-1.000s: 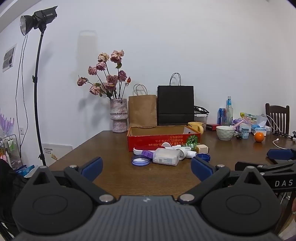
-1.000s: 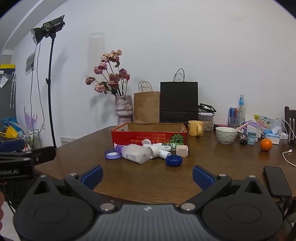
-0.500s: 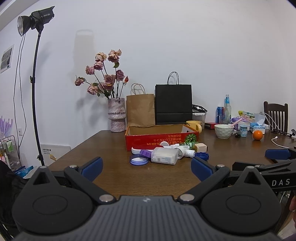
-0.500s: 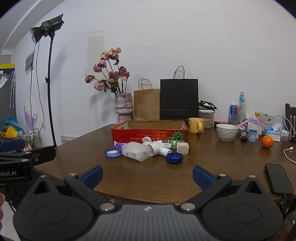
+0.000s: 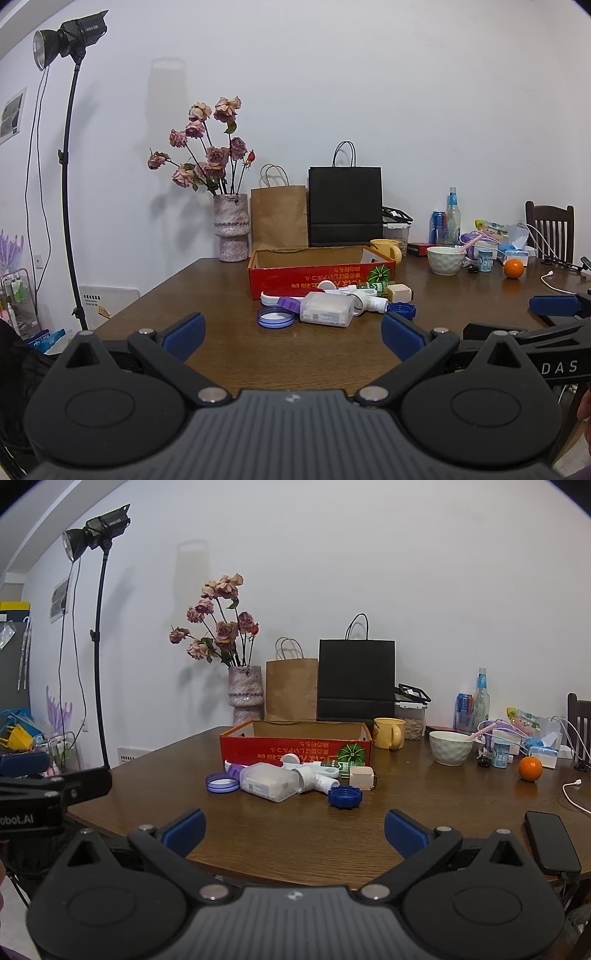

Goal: Organize rigid objects

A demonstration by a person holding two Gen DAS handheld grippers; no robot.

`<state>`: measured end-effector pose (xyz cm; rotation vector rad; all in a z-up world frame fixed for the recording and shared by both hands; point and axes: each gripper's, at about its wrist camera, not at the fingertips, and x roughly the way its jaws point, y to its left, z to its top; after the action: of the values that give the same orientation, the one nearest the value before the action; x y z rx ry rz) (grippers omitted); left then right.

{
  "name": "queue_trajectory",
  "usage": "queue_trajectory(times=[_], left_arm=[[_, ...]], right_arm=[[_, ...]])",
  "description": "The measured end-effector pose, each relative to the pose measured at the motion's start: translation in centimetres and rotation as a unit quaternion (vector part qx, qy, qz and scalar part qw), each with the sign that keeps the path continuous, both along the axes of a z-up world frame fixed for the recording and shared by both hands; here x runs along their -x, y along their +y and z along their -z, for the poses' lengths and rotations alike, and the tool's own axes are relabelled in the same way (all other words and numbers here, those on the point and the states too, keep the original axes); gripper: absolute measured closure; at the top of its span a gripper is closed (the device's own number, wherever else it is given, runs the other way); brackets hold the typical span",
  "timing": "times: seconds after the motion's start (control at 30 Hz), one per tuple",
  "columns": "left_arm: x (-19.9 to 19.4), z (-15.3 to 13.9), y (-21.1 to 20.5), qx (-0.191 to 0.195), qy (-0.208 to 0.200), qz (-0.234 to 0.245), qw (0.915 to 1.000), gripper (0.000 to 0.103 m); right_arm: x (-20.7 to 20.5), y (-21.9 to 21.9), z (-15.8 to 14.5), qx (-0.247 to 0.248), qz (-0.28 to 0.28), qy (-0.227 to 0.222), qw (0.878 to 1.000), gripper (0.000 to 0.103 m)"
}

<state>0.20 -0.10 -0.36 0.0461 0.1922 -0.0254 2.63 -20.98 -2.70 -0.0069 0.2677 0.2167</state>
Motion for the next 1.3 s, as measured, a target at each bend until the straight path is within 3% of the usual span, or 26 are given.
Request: queue_trajectory(times=[1.3], left_arm=[[-0.2, 0.2, -0.15, 0.005, 0.01, -0.001, 0.9999, 0.0]], right_arm=[[-0.09, -0.16, 0.6, -0.011, -0.002, -0.002, 1.0, 0.0]])
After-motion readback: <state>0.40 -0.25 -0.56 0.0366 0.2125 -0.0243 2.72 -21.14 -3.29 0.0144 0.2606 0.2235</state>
